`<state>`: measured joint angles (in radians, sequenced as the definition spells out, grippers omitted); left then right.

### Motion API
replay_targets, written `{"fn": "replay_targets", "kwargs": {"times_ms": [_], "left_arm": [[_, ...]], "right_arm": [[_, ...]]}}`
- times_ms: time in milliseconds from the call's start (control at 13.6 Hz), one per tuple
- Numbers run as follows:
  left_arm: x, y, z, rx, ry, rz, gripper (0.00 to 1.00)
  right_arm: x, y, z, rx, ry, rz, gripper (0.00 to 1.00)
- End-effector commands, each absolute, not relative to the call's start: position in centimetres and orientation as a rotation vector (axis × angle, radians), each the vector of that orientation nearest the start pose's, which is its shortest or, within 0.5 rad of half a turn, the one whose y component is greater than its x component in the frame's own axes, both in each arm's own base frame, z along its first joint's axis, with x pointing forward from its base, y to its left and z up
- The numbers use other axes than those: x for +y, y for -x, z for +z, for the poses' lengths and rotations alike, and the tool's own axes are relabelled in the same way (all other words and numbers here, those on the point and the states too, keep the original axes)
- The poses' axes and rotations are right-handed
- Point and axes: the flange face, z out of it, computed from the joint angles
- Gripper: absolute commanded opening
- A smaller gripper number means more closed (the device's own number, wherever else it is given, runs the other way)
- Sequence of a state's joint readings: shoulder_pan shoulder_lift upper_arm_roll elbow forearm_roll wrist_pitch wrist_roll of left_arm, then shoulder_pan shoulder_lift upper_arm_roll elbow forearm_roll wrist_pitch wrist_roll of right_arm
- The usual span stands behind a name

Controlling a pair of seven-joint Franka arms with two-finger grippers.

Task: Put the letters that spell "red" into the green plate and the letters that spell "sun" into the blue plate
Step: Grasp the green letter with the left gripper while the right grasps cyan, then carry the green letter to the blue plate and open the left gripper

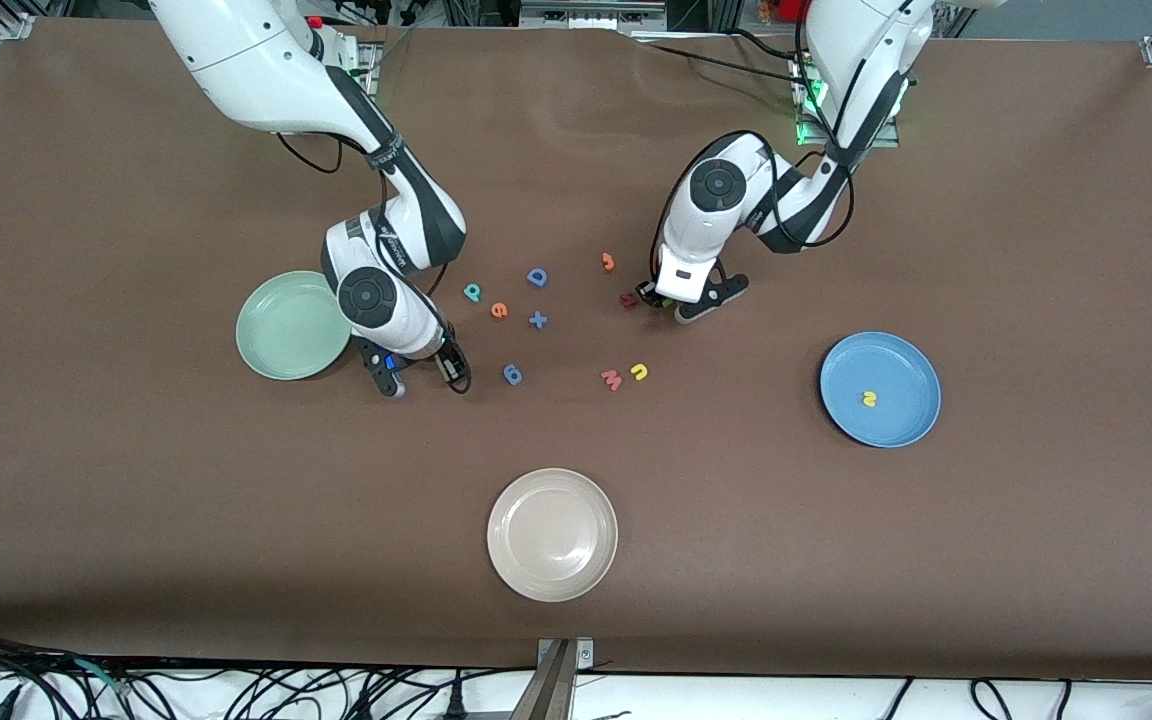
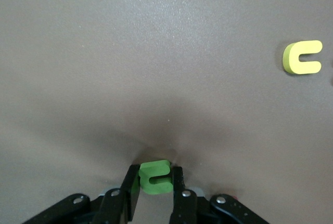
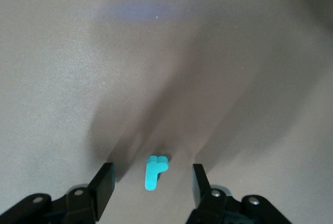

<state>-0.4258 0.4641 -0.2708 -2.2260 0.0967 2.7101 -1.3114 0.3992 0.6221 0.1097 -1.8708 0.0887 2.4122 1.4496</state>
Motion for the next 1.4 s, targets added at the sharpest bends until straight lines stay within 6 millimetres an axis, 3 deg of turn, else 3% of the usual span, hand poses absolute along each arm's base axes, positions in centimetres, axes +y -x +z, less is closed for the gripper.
{"fn": "replay_targets", "kwargs": {"times_ms": [0, 148, 295, 517, 812, 1033, 1107, 1181, 1328], "left_arm": [[-35.1, -43.0, 18.9, -0.901, 3.096, 0.009, 0.06], [-32.6, -45.1, 20.7, -0.854, 3.08, -0.005, 0.06], [-29.1, -47.5, 23.0, -0.815, 3.058, -0.013, 0.06], [-22.9, -52.1, 25.8, -0.73, 3.026, 0.013, 0.08], [-12.3, -56.6, 26.6, -0.557, 3.057, 0.016, 0.1], [-6.4, -58.0, 25.2, -0.425, 3.064, 0.045, 0.15], [-5.3, -58.3, 24.8, -0.408, 3.067, 0.052, 0.34], [-4.8, -58.4, 24.7, -0.402, 3.067, 0.05, 0.99], [-4.9, -58.9, 25.6, -0.403, 3.068, 0.021, 1.0]], "right_arm": [[31.0, -55.2, 17.1, 1.548, 2.72, 0.22, 0.63], [30.9, -55.2, 17.0, 1.551, 2.72, 0.22, 0.58], [30.9, -55.1, 16.6, 1.551, 2.723, 0.226, 0.57], [30.9, -55.0, 16.4, 1.551, 2.727, 0.227, 0.45], [30.9, -54.9, 16.1, 1.547, 2.736, 0.231, 0.13], [30.8, -55.0, 16.3, 1.543, 2.736, 0.228, 0.09], [30.8, -55.0, 16.3, 1.542, 2.739, 0.23, 0.08], [30.8, -55.1, 16.5, 1.54, 2.737, 0.227, 0.08], [30.6, -55.3, 17.0, 1.537, 2.735, 0.221, 0.08]]}}
